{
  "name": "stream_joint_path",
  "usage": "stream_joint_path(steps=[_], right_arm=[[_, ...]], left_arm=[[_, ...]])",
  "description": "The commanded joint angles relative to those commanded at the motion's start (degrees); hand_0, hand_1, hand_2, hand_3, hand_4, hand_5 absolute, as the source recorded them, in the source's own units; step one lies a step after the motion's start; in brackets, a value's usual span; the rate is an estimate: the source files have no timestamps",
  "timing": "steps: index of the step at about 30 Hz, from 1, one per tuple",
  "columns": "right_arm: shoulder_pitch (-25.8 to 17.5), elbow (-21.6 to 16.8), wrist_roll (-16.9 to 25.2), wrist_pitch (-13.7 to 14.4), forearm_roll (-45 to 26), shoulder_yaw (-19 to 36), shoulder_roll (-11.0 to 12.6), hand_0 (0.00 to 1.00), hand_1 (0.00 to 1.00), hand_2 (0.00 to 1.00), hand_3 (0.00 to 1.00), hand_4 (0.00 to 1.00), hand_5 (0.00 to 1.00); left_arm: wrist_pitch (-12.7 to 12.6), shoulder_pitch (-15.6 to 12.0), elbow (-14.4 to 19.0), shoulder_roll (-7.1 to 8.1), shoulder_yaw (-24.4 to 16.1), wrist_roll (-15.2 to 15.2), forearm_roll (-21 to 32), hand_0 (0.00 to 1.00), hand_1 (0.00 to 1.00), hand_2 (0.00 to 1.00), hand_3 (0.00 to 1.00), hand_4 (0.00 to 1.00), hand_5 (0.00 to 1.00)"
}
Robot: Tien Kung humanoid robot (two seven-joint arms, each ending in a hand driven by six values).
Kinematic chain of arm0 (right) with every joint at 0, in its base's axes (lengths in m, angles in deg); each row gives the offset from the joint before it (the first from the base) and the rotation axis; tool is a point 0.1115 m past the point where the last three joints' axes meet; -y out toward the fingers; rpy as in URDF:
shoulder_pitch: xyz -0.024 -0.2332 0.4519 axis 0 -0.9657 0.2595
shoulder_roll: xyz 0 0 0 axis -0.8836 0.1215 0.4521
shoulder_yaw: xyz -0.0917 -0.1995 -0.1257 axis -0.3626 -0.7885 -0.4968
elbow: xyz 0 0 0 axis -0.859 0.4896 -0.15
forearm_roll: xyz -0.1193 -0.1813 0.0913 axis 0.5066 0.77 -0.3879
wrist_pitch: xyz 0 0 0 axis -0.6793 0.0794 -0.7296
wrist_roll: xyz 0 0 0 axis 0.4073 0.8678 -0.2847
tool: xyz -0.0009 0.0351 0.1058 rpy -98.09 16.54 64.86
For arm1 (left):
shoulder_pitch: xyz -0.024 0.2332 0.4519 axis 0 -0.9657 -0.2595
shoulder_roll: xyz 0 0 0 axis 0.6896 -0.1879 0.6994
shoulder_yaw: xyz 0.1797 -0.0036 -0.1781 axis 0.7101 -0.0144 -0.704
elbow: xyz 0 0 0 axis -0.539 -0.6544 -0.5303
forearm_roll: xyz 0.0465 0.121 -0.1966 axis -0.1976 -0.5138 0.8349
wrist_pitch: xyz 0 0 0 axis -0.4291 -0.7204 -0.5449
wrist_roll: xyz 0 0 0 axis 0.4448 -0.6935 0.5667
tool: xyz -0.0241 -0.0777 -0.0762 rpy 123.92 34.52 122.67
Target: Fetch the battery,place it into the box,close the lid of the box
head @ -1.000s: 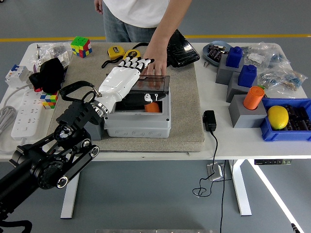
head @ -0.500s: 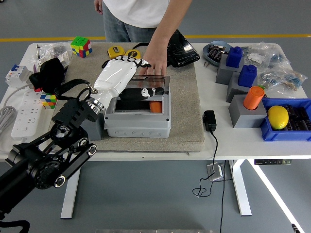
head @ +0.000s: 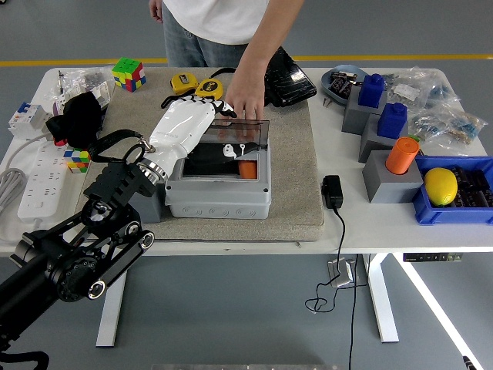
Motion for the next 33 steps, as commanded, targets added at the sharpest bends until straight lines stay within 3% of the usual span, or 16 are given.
stream_joint_path(steps=[14, 20, 21, 33], right_arm=[[0.19, 0.00, 0.06, 0.05, 0.10, 0.33, -0.05, 0.823, 0.789, 0.764, 0.797, 0.998, 0.998], [0.22, 0.00, 0.04, 0.07, 0.28, 0.67, -0.05, 0.823, 0.789, 0.763, 0.797, 0.998, 0.998], [0.20, 0.00, 0.03, 0.07, 0.30, 0.69, -0.05, 0.824, 0.788, 0.763, 0.797, 0.998, 0.998], [0.36, 0.00, 0.14, 0.10, 0.20, 0.88, 0.06, 0.823, 0.788, 0.764, 0.797, 0.998, 0.998]], left_arm=[[1.14, -0.29, -0.10, 0.44, 0.54, -0.91, 0.40, 0.725, 0.703, 0.685, 0.695, 0.998, 0.998], [1.27, -0.92, 1.06, 1.49, 1.19, -1.11, 1.36, 0.727, 0.708, 0.690, 0.697, 0.998, 0.998], [1.32, -0.99, 1.19, 1.57, 1.20, -1.17, 1.44, 0.666, 0.661, 0.676, 0.691, 0.998, 0.998], [2.36, -1.39, 2.90, 2.80, 2.81, -2.14, 1.78, 0.658, 0.659, 0.674, 0.690, 0.998, 0.998]])
